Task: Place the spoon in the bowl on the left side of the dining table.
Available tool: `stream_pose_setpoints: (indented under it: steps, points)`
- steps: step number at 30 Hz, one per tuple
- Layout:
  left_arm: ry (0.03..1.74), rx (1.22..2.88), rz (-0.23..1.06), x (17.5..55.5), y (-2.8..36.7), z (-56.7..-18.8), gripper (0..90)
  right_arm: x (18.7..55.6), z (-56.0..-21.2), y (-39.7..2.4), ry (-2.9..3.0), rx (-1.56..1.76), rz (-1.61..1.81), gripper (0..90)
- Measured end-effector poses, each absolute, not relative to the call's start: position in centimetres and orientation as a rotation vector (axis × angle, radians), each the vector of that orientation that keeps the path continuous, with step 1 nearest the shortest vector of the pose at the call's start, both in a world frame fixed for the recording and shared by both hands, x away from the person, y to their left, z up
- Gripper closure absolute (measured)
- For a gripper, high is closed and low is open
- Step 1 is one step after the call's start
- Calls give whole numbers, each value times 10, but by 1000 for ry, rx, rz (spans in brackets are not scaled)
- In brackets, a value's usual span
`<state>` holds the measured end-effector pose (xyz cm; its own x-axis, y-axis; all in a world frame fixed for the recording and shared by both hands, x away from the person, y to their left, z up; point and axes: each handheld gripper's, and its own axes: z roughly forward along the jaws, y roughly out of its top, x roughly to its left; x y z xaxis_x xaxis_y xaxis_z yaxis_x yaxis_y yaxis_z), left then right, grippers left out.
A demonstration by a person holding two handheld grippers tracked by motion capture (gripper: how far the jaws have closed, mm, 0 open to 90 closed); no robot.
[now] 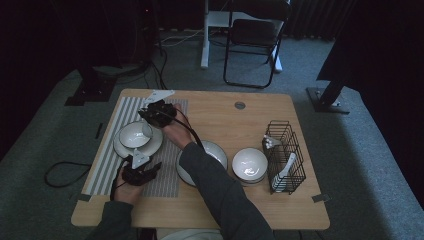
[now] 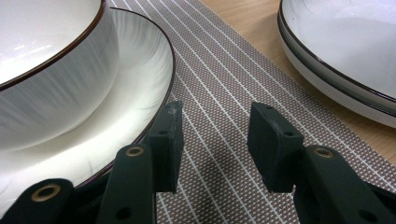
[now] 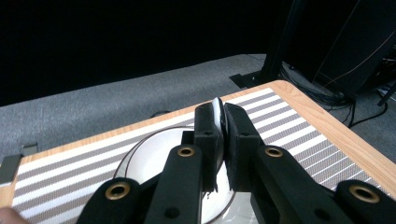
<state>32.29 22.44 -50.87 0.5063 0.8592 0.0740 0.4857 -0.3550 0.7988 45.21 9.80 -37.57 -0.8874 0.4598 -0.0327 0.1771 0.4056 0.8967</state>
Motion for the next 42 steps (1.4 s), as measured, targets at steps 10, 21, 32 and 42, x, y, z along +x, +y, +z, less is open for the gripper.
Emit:
stream_pose_setpoints:
  steps: [10, 21, 32, 42]
  points:
    - [1103, 2005, 644, 323, 226, -508, 564, 452, -387, 109, 2410, 539, 1425, 840]
    - [1106, 2008, 643, 323, 226, -509, 564, 443, -413, 99, 2457, 514, 1311, 812]
    - [1107, 2009, 643, 323, 226, -509, 564, 434, -418, 82, 2463, 512, 1307, 797]
    - [1112, 2009, 634, 323, 226, -509, 564, 424, -415, 50, 2455, 584, 1325, 770]
